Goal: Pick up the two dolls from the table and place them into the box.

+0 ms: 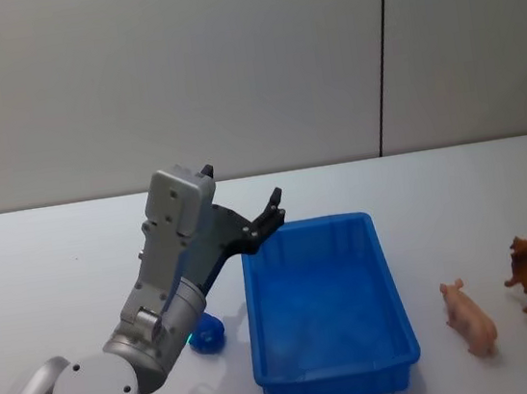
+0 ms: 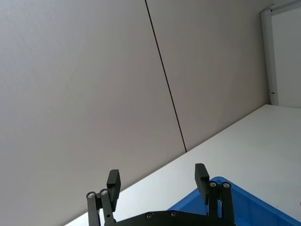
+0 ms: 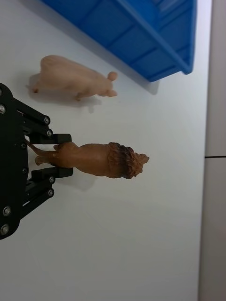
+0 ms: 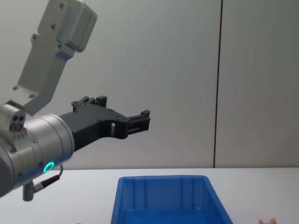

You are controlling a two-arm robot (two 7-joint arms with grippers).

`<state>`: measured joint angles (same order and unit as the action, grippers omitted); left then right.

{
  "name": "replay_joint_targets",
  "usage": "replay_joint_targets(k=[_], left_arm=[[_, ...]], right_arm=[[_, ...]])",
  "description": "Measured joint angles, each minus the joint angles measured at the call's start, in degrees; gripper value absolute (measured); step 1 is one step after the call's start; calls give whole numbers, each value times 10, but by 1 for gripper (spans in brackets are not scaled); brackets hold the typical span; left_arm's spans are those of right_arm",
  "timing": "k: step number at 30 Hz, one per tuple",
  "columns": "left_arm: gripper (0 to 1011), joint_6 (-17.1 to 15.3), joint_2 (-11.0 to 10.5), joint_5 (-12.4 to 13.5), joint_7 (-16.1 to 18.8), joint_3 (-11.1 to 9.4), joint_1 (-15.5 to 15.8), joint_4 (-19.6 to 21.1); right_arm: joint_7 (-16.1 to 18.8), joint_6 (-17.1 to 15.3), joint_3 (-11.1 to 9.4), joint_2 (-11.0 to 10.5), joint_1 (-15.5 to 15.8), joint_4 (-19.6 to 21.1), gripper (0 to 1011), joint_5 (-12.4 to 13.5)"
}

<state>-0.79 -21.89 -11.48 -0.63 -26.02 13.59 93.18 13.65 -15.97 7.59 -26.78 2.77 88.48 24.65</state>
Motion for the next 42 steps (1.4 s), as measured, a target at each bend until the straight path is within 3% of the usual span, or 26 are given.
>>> replay_joint_targets(k=[14, 22, 33, 42], left_arm=[[1001, 0, 0, 0, 0, 0, 0, 0], [1001, 0, 0, 0, 0, 0, 0, 0], [1001, 0, 0, 0, 0, 0, 0, 0], [1001, 0, 0, 0, 0, 0, 0, 0]], right_arm=[[12, 63, -3, 3, -7, 21, 266, 4], [52, 89, 1, 7, -28, 39, 266, -5], [115, 85, 17, 24, -68, 42, 266, -23], [170, 66, 45, 55, -111, 21, 266, -48]])
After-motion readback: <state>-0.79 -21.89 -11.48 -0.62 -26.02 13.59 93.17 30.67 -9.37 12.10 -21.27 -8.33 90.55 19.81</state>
